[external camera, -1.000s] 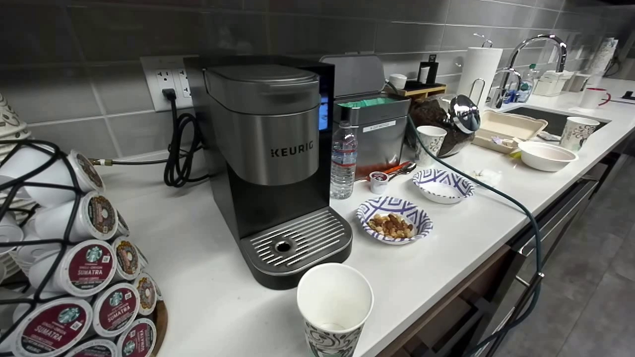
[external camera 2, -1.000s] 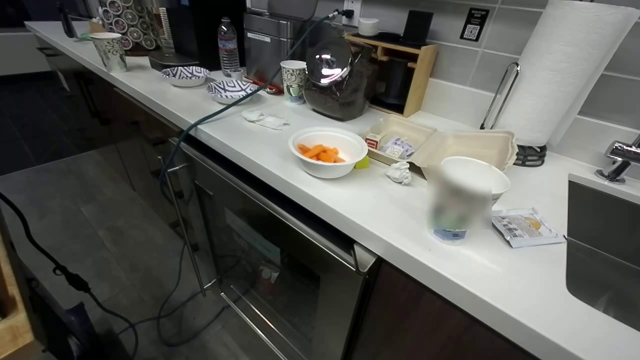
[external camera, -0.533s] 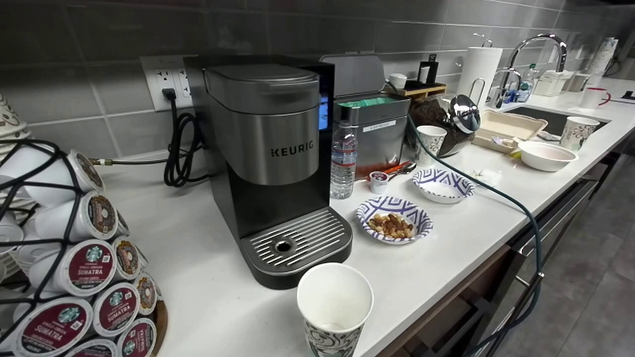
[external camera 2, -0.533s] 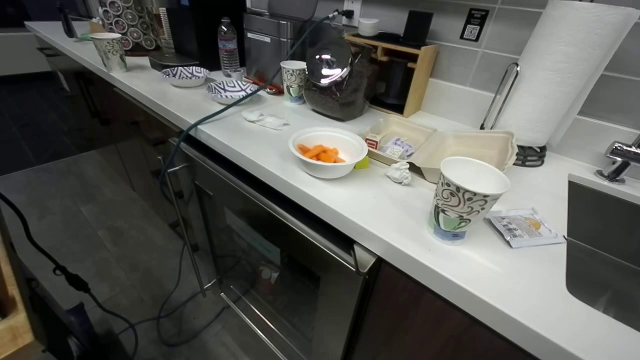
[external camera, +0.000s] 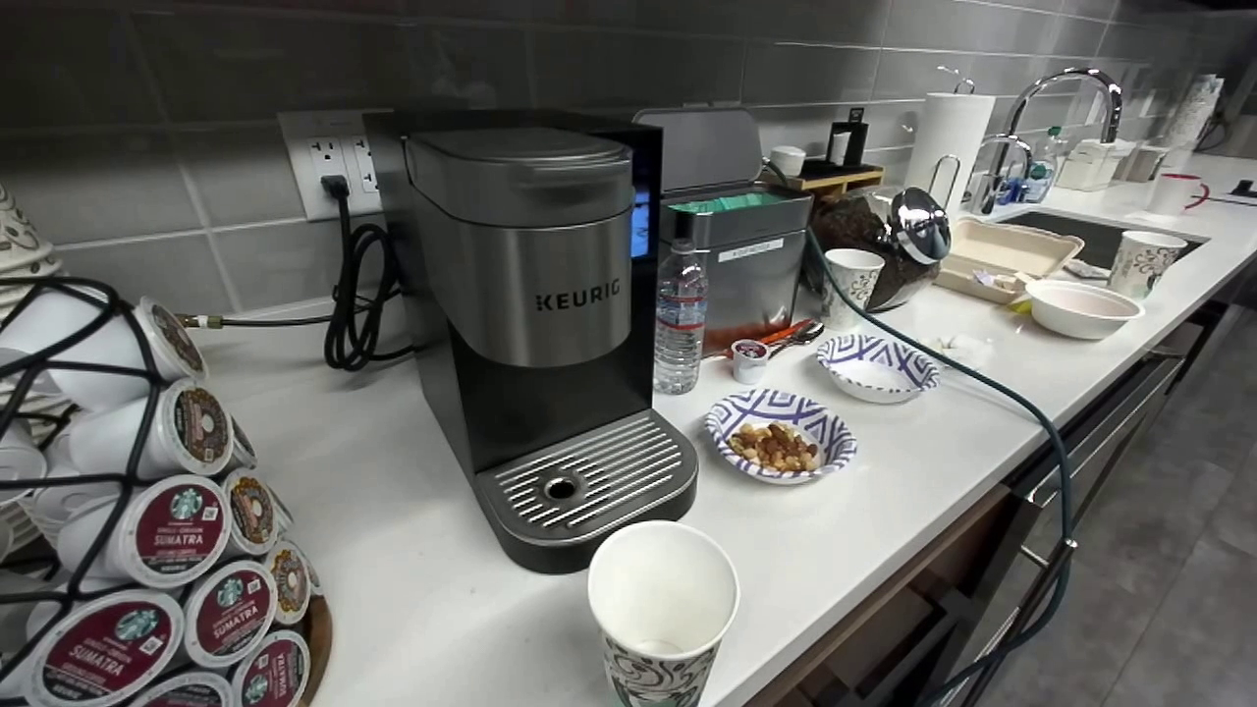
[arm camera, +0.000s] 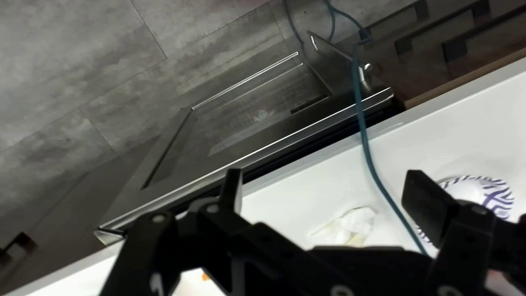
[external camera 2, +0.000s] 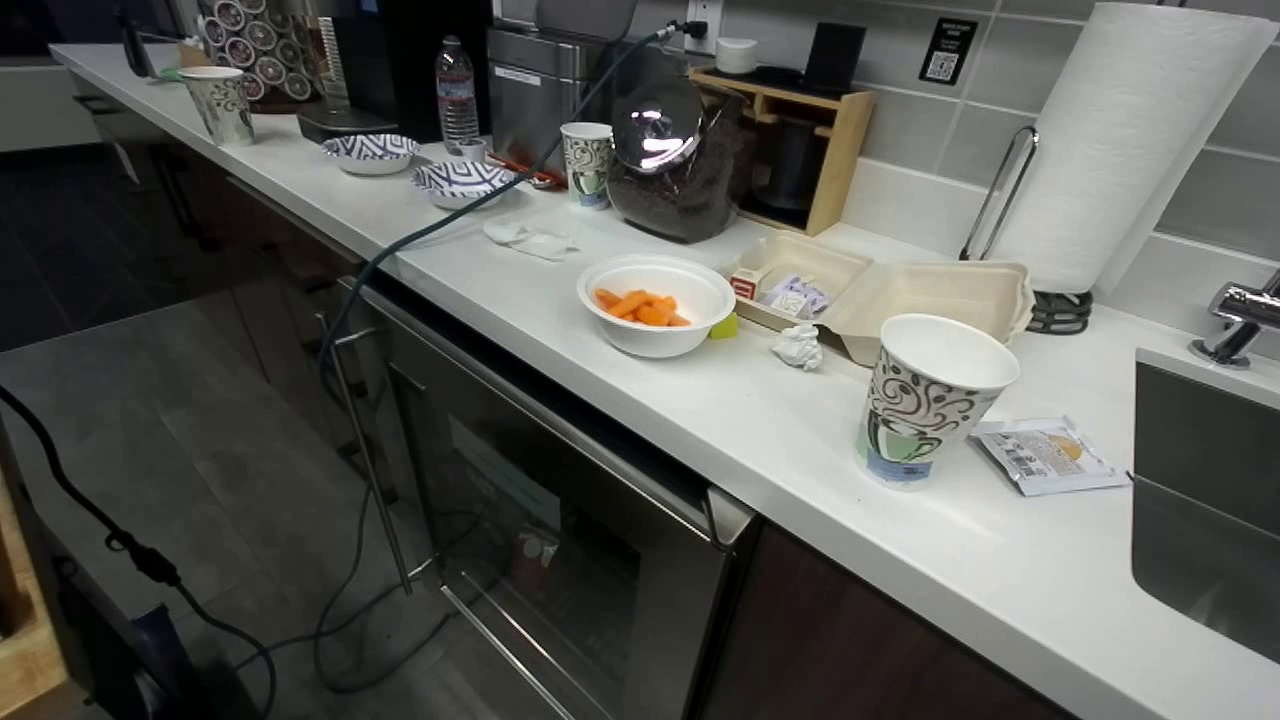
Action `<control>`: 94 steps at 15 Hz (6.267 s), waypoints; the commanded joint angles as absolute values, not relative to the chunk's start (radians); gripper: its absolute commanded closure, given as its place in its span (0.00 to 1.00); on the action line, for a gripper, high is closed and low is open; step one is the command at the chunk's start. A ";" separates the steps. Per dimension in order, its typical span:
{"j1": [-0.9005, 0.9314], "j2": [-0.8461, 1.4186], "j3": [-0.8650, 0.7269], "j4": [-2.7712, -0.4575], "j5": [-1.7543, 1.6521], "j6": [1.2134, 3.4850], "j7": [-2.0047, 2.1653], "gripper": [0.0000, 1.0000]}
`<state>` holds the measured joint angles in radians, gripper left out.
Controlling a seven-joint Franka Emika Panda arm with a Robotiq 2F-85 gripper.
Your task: Pour the contents of the white bowl into the striped bowl
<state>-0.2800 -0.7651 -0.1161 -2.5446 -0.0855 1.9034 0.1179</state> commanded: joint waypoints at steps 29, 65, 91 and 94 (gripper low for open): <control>-0.483 0.045 -0.481 -2.169 0.362 2.293 0.179 0.00; -0.443 0.356 -0.321 -2.080 1.409 2.577 -0.722 0.52; -0.353 -0.029 -0.331 -2.080 0.968 2.008 -0.498 0.94; -0.306 -0.048 -0.281 -2.109 0.854 2.199 -0.434 0.98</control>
